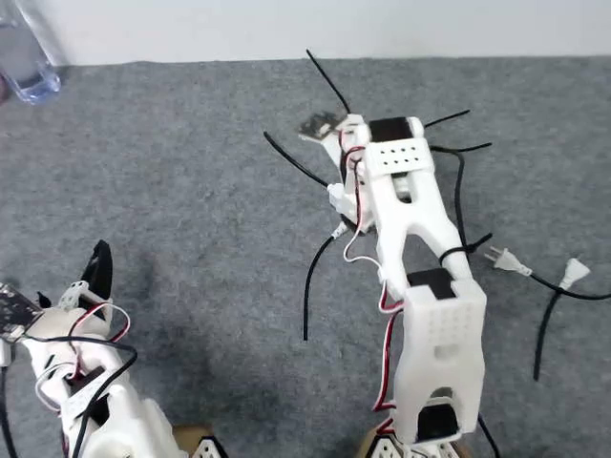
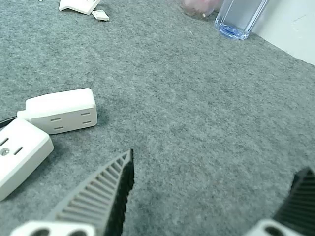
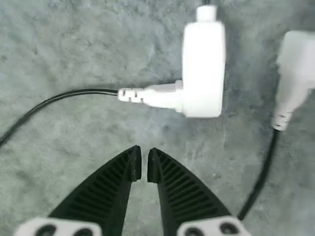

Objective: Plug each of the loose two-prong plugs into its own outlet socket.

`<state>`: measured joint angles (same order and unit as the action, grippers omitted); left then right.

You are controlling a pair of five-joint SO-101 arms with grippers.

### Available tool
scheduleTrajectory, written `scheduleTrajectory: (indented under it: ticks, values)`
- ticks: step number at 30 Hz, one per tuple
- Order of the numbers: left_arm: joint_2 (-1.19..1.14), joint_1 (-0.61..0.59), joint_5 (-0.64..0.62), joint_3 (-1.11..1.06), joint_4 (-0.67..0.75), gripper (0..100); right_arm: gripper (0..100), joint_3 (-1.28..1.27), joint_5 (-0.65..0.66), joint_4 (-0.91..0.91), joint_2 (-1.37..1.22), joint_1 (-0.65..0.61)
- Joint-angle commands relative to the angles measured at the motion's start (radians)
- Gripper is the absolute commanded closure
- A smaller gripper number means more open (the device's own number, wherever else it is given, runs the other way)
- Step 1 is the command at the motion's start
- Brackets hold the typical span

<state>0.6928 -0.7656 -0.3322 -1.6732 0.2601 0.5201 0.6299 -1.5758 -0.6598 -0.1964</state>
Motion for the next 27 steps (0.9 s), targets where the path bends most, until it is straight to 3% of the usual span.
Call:
scheduleTrajectory:
  ticks: [1,8,17,27]
  values:
    - [0.009,0.006,0.008,0.007,0.025,54,99.1,0.006,0.009,0.081,-0.053,0.039]
    - [0.009,0.006,0.009,0.007,0.025,54,99.1,0.006,0.084,0.189,-0.153,0.044]
    - [0.009,0.008,0.009,0.007,0.025,54,99.1,0.028,0.209,0.268,-0.11,-0.047]
    - [0.009,0.008,0.009,0.007,0.025,54,99.1,0.149,0.213,0.332,-0.099,-0.05]
